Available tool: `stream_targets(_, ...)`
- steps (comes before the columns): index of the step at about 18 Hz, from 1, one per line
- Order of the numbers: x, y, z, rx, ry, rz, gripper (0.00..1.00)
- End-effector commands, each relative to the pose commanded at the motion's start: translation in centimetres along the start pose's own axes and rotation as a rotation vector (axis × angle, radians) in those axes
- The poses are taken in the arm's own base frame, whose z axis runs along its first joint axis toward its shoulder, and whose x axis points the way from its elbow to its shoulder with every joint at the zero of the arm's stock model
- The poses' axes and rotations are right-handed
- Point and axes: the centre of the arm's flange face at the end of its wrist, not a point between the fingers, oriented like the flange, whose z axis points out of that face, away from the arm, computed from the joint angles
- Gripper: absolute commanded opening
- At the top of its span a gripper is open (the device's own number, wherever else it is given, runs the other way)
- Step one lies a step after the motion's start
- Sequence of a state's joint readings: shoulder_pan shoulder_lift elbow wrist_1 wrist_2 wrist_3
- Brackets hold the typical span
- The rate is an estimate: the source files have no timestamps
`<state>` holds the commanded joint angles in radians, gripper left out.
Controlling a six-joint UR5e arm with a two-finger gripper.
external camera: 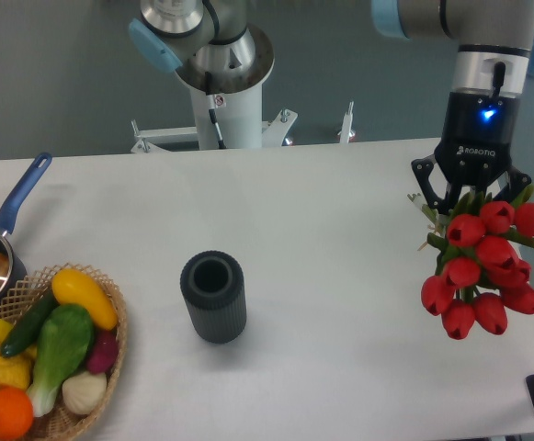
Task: Insert the flowers into the vase
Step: 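Carry the red tulip bunch with the gripper over the grey vase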
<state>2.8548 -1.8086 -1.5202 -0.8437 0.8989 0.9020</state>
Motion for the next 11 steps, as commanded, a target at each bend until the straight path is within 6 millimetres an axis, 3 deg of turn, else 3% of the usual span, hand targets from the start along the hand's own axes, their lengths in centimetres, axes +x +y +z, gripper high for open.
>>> stream_targets(7, 1.5, -0.7, 0.7, 0.004, 0.022, 0.020, 0.04)
stream_targets(11, 2.9, -1.8, 1.2, 0.088, 0.104, 0.023, 0.04)
